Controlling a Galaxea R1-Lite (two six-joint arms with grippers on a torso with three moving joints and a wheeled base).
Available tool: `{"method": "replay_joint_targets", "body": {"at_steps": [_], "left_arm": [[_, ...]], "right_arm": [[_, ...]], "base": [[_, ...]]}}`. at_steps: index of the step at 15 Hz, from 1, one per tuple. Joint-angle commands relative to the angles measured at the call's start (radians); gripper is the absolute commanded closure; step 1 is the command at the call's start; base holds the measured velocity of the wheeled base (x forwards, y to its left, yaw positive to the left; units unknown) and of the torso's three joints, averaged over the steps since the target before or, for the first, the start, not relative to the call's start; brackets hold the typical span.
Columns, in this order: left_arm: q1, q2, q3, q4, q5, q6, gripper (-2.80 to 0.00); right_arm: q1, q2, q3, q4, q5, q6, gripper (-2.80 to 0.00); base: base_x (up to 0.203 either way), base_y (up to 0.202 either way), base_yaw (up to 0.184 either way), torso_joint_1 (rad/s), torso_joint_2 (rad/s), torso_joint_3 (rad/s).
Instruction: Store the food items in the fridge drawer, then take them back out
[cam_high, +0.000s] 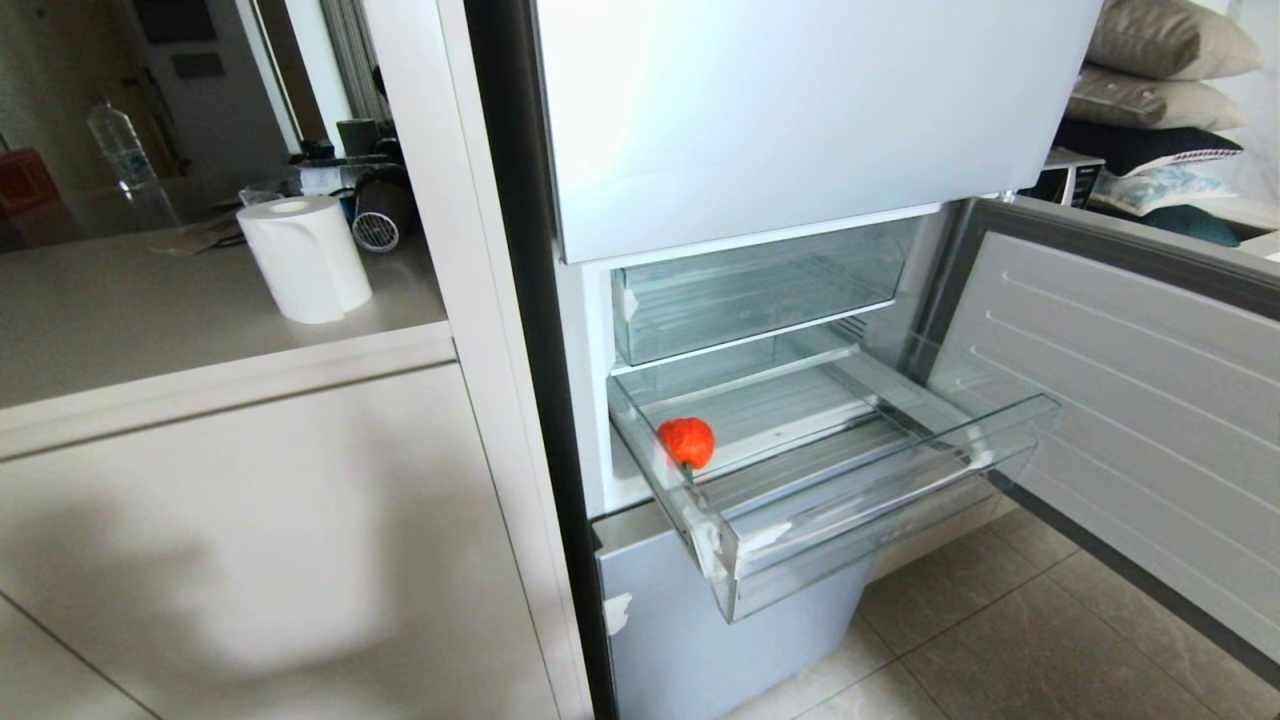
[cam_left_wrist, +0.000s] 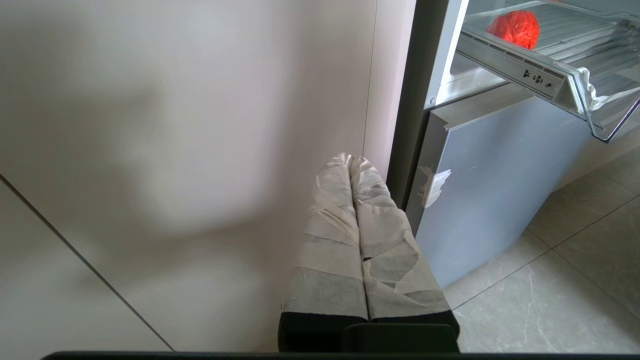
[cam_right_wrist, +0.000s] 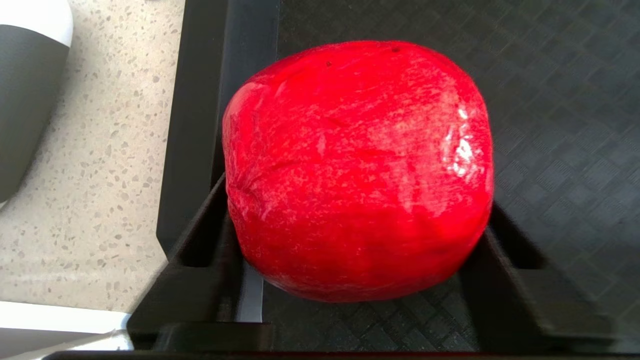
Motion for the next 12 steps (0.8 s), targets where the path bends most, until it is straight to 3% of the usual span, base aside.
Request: {"method": "replay_joint_targets", "body": {"at_steps": [1, 7, 12], "left_arm": [[0.001, 0.001, 0.000, 0.000, 0.000, 0.000, 0.00], [0.000, 0.001, 0.000, 0.000, 0.000, 0.000, 0.00], [0.000, 0.001, 0.000, 0.000, 0.000, 0.000, 0.00]], "right_arm": [[-0.003, -0.003, -0.007, 0.003, 0.002, 0.006, -2.80], [-0.072, -0.093, 0.005, 0.044, 0.061, 0.009, -2.80], [-0.113, -0.297, 0.066, 0.098, 0.143, 0.046, -2.80]], "base": [[0.000, 0.000, 0.000, 0.000, 0.00, 0.000], [0.000, 0.000, 0.000, 0.000, 0.00, 0.000], [0.000, 0.000, 0.000, 0.000, 0.00, 0.000]]}}
